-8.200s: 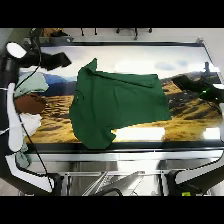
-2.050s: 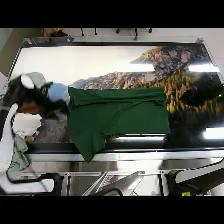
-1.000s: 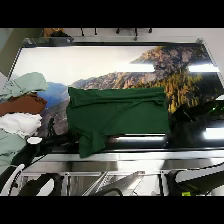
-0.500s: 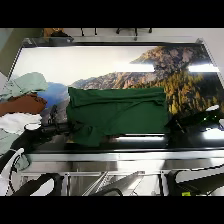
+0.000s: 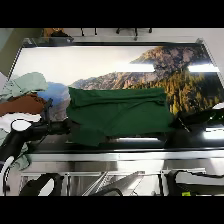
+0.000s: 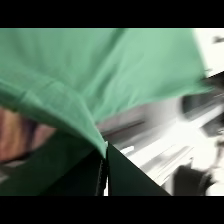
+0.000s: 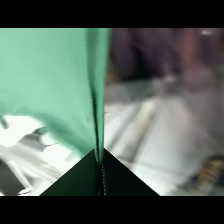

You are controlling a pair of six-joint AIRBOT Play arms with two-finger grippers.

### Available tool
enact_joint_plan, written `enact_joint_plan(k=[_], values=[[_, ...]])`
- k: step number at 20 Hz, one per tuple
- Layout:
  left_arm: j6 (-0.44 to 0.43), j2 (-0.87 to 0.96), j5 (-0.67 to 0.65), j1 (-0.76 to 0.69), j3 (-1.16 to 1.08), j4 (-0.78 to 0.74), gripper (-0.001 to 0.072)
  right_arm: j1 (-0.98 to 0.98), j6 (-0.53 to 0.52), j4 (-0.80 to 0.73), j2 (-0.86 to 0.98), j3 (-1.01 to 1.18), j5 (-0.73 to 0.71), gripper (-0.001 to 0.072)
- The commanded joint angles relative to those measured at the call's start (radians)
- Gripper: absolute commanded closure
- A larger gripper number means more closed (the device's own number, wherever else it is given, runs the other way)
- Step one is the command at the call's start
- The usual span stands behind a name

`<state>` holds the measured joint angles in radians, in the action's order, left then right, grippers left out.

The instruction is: Fold the shirts.

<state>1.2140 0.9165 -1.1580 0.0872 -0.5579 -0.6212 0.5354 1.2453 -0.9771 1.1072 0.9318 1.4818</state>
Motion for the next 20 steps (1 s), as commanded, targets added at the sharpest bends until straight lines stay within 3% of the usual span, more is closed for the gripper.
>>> enact_joint_plan(k=[1,5,7,11,13,16,20], values=[[0.182,-0.196,-0.117,0.001,-0.003,-0.261,0.0697,0.0,0.146,-0.21,-0.108,0.0,0.021,0.0697],[0.211,-0.327,-0.032,0.0,-0.005,-0.266,0.0697,-0.001,0.136,-0.172,-0.174,0.0,0.025,0.0697],[0.192,-0.287,0.027,0.0,-0.034,-0.266,0.0697,-0.001,0.06,-0.009,-0.188,0.0,-0.027,0.0697],[0.064,-0.037,0.078,0.0,-0.214,-0.147,0.0696,-0.001,-0.1,0.359,-0.177,0.0,-0.211,0.0697],[0.045,0.105,0.093,-0.003,-0.331,-0.137,0.0696,-0.002,-0.171,0.475,-0.145,0.0,-0.3,0.0697],[-0.006,0.315,0.124,-0.041,-0.498,-0.138,0.0696,-0.017,-0.272,0.548,-0.047,0.0,-0.394,0.0696],[-0.004,0.582,0.194,-0.072,-0.652,-0.174,0.0696,-0.053,-0.391,0.552,0.107,0.0,-0.516,0.0696]])
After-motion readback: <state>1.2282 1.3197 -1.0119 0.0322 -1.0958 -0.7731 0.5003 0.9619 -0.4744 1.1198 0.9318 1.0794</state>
